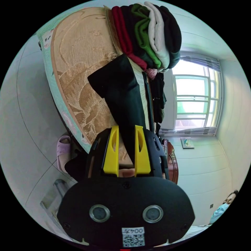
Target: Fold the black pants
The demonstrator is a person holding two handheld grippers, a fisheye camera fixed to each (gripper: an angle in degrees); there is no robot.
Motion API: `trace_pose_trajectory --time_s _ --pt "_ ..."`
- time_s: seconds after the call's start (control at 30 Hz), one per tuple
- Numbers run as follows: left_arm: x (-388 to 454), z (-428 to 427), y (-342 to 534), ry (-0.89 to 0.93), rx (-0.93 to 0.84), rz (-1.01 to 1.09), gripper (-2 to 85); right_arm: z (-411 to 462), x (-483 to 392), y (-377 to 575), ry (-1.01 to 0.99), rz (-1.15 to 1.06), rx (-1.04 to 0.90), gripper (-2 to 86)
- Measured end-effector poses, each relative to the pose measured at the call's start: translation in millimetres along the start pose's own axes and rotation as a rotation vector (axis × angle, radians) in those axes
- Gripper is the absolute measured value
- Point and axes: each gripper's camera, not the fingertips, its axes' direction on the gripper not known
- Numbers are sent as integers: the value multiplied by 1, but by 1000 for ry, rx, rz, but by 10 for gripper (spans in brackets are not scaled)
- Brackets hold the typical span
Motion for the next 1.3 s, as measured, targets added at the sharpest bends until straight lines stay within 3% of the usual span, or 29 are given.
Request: trace_pose_trajectory --time_s 0.23,0.53,0.77,1.0,1.17,1.3 --pt "-18 3 31 68 71 -32 54 9 -11 -13 38 6 -13 42" --pt "20 -15 60 69 77 86 37 7 -87 -19 198 -143 -2 33" --pt "23 -48 100 13 47 174 38 -14 -99 -8 178 -163 -31 30" --pt "-16 -76 133 19 29 137 39 -35 -70 8 88 -54 -29 28" --pt "-25 -58 133 145 60 28 36 -27 -80 -9 34 -19 -56 34" --pt "10 -26 120 147 98 1 35 -18 -111 -32 -33 2 -51 36"
